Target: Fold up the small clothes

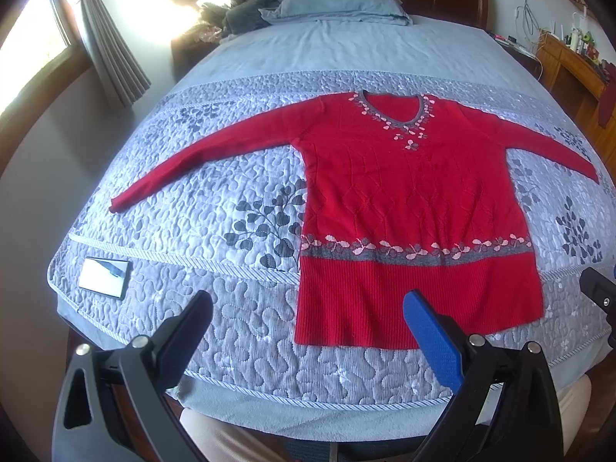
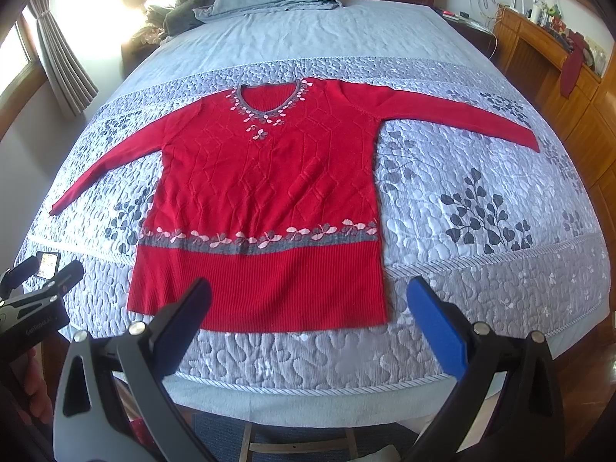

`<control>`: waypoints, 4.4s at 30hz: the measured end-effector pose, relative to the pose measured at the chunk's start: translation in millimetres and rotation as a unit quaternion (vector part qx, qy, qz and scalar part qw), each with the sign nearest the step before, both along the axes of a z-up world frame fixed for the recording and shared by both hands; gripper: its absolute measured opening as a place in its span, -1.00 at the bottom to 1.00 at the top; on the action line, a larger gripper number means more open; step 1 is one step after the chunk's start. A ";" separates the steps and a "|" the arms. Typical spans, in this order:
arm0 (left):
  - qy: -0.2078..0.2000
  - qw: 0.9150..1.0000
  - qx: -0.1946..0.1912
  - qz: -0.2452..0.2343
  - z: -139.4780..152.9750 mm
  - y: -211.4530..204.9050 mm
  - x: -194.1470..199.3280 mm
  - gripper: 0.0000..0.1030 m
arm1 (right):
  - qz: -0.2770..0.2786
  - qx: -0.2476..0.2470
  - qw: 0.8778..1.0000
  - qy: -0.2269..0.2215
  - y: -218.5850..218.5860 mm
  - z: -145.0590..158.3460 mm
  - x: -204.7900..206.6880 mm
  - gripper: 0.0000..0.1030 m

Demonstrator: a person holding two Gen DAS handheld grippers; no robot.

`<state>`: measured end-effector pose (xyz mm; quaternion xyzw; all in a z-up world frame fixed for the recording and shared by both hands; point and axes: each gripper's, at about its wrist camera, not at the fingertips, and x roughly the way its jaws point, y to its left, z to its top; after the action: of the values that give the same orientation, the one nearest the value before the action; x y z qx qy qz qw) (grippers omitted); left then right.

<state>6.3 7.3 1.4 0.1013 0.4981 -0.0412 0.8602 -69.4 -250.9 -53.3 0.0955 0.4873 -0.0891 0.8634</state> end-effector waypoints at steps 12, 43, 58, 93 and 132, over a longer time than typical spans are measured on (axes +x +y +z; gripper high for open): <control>0.020 1.000 0.008 -0.008 -16.0 -18.3 27.8 0.93 | -0.002 0.003 1.000 0.014 -26.7 -12.9 15.5 0.95; 0.039 0.994 -0.017 -0.099 -115.6 -392.7 282.0 0.93 | -0.259 0.125 0.949 0.128 -612.6 -159.1 170.3 0.46; 0.050 0.998 -0.004 -0.042 -117.8 -293.7 301.7 0.93 | -0.168 0.098 0.979 0.055 -520.0 -79.1 210.0 -0.78; 0.211 0.963 -0.142 -0.094 -147.9 -277.6 310.1 0.74 | 0.005 0.143 0.984 0.101 -281.9 -124.8 195.0 -0.22; 0.096 0.980 -0.136 0.107 -138.3 -41.2 409.9 -0.91 | 0.035 0.184 0.980 0.068 -256.0 -126.0 289.5 0.01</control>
<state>416.2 -33.9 -136.9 -0.0754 0.5762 -0.0259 0.8134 220.0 -506.9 -179.3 0.2293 0.5564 0.0263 0.7982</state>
